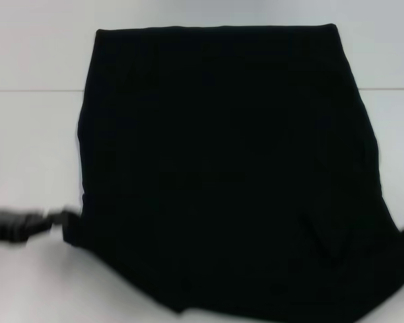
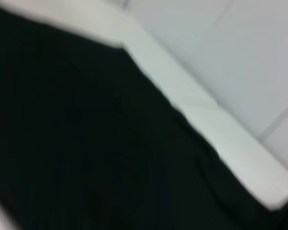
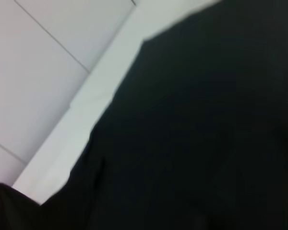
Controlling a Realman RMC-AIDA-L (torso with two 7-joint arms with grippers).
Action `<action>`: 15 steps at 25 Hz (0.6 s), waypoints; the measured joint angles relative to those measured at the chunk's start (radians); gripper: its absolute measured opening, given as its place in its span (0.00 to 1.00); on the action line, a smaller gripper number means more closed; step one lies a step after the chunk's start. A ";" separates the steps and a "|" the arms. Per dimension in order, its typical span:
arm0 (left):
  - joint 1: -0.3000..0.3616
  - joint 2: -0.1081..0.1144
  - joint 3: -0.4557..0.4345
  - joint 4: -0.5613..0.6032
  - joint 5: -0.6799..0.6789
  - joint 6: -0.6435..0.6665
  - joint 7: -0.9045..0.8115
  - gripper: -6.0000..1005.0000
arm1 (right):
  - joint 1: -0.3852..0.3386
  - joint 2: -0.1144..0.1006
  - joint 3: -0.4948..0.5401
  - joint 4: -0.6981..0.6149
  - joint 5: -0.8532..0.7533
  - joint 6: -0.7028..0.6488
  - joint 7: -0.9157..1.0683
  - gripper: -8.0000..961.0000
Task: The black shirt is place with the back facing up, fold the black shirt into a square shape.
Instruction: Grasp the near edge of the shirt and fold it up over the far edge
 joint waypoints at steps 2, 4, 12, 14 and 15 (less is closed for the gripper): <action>-0.056 0.018 -0.002 -0.069 -0.052 -0.081 -0.001 0.06 | 0.025 -0.001 0.010 0.000 0.001 0.014 0.000 0.05; -0.097 0.030 -0.002 -0.123 -0.083 -0.144 -0.001 0.06 | 0.069 -0.001 0.023 0.001 0.001 0.054 0.001 0.06; -0.252 0.031 0.009 -0.289 -0.155 -0.522 0.024 0.06 | 0.246 0.011 0.002 0.098 0.001 0.427 -0.004 0.08; -0.280 0.026 0.010 -0.318 -0.166 -0.615 0.049 0.06 | 0.289 0.017 -0.013 0.139 0.001 0.524 -0.012 0.08; -0.290 0.024 0.011 -0.328 -0.170 -0.649 0.061 0.06 | 0.311 0.022 -0.019 0.159 0.002 0.575 -0.016 0.08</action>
